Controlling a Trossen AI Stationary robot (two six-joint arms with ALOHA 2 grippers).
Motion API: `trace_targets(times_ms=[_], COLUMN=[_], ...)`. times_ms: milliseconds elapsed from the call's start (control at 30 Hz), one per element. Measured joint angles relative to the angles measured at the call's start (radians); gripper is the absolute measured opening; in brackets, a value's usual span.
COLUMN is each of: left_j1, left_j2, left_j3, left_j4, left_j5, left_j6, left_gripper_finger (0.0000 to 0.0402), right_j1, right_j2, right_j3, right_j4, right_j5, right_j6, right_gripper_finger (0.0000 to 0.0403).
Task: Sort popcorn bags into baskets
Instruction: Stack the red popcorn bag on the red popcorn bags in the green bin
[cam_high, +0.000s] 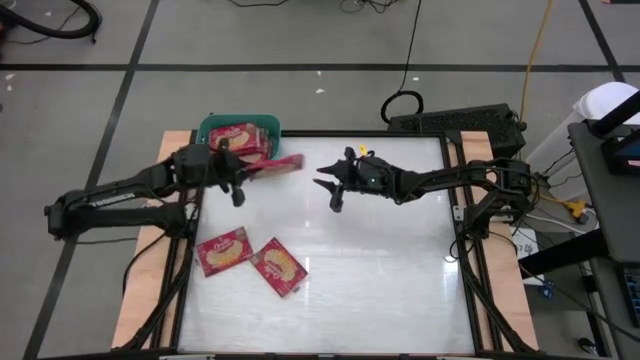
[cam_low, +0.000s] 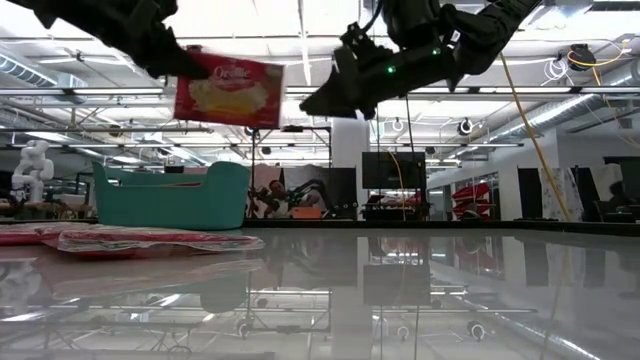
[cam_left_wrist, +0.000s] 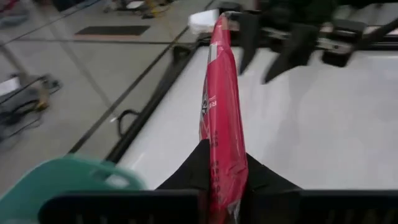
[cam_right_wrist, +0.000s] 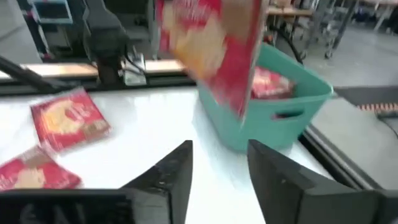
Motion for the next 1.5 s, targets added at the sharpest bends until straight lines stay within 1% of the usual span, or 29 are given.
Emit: trace_targets(times_ms=[100, 167, 267, 400, 500, 633, 733, 833, 900, 1000, 1067, 1133, 1233, 1300, 1433, 1500], left_j1=[0.085, 0.146, 0.247, 0.382, 0.483, 0.611, 0.715, 0.799, 0.835, 0.875, 0.893, 0.908, 0.929, 0.931, 0.921, 0.904], left_j2=[-0.049, -0.066, -0.064, -0.024, 0.008, 0.048, 0.081, 0.135, 0.182, 0.261, 0.304, 0.348, 0.392, 0.417, 0.433, 0.433], left_j3=[0.001, 0.012, 0.056, 0.112, 0.136, 0.144, 0.146, 0.146, 0.146, 0.145, 0.145, 0.146, 0.145, 0.145, 0.145, 0.145], left_j4=[-0.047, -0.056, -0.101, -0.212, -0.263, -0.295, -0.286, -0.28, -0.256, -0.229, -0.21, -0.208, -0.205, -0.18, -0.141, -0.132], left_j5=[0.012, 0.06, 0.15, 0.162, 0.173, 0.26, 0.296, 0.329, 0.357, 0.467, 0.491, 0.483, 0.415, 0.402, 0.37, 0.332], left_j6=[0.015, 0.024, 0.043, 0.1, 0.102, 0.059, 0.01, -0.004, -0.032, -0.05, -0.058, -0.059, -0.061, -0.047, -0.04, -0.025], left_gripper_finger=[0.0017, 0.0017, 0.0029, 0.0027, 0.0017, 0.0022, 0.0035, 0.0038, 0.003, 0.0017, 0.0017, 0.0025, 0.0056, 0.0075, 0.01, 0.0111], right_j1=[-0.001, 0.003, 0.014, 0.044, 0.07, 0.097, 0.111, 0.119, 0.124, 0.125, 0.125, 0.125, 0.125, 0.125, 0.125, 0.125], right_j2=[0.0, 0.0, 0.0, 0.0, 0.0, 0.0, 0.0, 0.0, 0.0, 0.0, 0.0, 0.0, 0.0, 0.0, 0.0, 0.0], right_j3=[0.0, 0.0, -0.001, -0.001, -0.001, -0.001, -0.001, -0.001, -0.001, -0.001, -0.001, -0.001, -0.002, -0.002, -0.002, -0.002], right_j4=[-0.047, -0.068, -0.096, -0.103, -0.106, -0.109, -0.109, -0.109, -0.11, -0.11, -0.115, -0.129, -0.145, -0.152, -0.153, -0.153], right_j5=[-0.003, -0.005, -0.008, -0.008, -0.01, -0.01, -0.011, -0.011, -0.01, -0.011, -0.011, -0.011, -0.011, -0.011, -0.011, -0.011], right_j6=[0.0, 0.002, 0.008, 0.008, 0.005, -0.006, -0.011, -0.022, -0.025, -0.025, -0.023, -0.023, -0.024, -0.025, -0.026, -0.026], right_gripper_finger=[0.0157, 0.0163, 0.0166, 0.0164, 0.0163, 0.0163, 0.0163, 0.0163, 0.0163, 0.0162, 0.0162, 0.0162, 0.0162, 0.0162, 0.0162, 0.0162])
